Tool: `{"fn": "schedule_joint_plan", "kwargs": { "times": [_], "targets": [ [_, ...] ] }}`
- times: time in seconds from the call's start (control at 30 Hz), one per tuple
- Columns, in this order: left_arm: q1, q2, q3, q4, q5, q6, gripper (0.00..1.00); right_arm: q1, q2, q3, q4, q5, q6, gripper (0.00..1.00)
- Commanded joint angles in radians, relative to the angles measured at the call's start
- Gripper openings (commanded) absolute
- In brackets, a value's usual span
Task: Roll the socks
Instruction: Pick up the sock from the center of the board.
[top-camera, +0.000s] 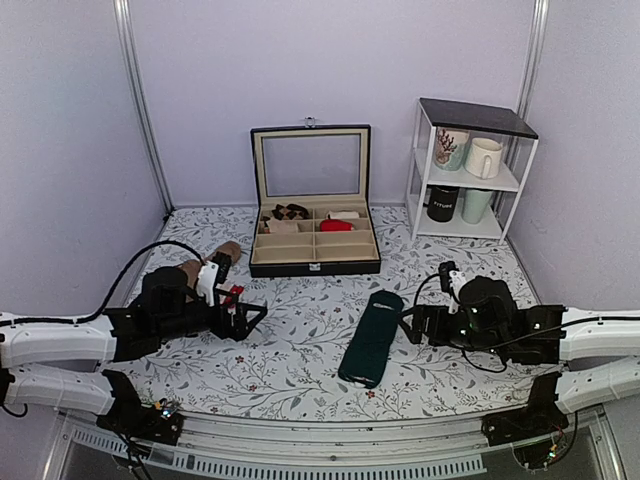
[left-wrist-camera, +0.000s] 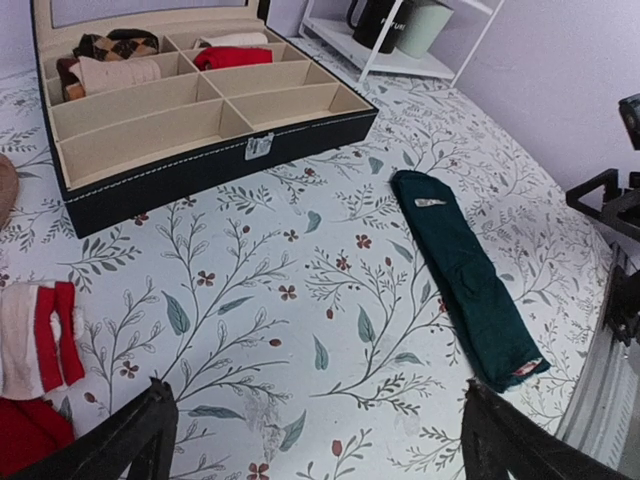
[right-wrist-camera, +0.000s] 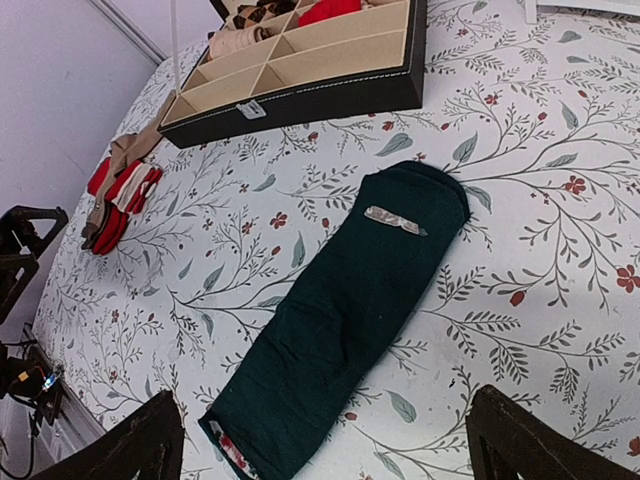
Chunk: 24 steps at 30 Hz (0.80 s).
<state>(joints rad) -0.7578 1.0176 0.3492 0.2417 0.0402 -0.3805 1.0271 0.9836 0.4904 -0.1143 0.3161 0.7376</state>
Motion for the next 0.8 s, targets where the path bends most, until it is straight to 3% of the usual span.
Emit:
{"fn": "schedule_joint_plan", "kwargs": {
  "times": [0.0, 0.13, 0.33, 0.53, 0.77],
  "targets": [
    [0.014, -0.047, 0.011, -0.017, -0.033, 0.018, 0.99, -0.002, -0.046, -0.028, 0.013, 0.004, -0.014, 1.00],
    [0.015, -0.062, -0.001, -0.057, -0.137, -0.030, 0.99, -0.001, -0.052, -0.066, 0.053, -0.026, -0.049, 1.00],
    [0.021, -0.056, -0.009, -0.073, -0.134, -0.044, 0.99, -0.001, 0.004, -0.135, 0.165, -0.083, -0.140, 1.00],
    [0.024, -0.044, -0.009, -0.067, -0.124, -0.015, 0.99, 0.000, 0.033, -0.246, 0.420, -0.216, -0.257, 0.97],
    [0.023, -0.100, -0.090, 0.046, -0.048, 0.011, 0.99, 0.084, 0.210, -0.333, 0.779, -0.349, -0.433, 0.91]
  ]
}}
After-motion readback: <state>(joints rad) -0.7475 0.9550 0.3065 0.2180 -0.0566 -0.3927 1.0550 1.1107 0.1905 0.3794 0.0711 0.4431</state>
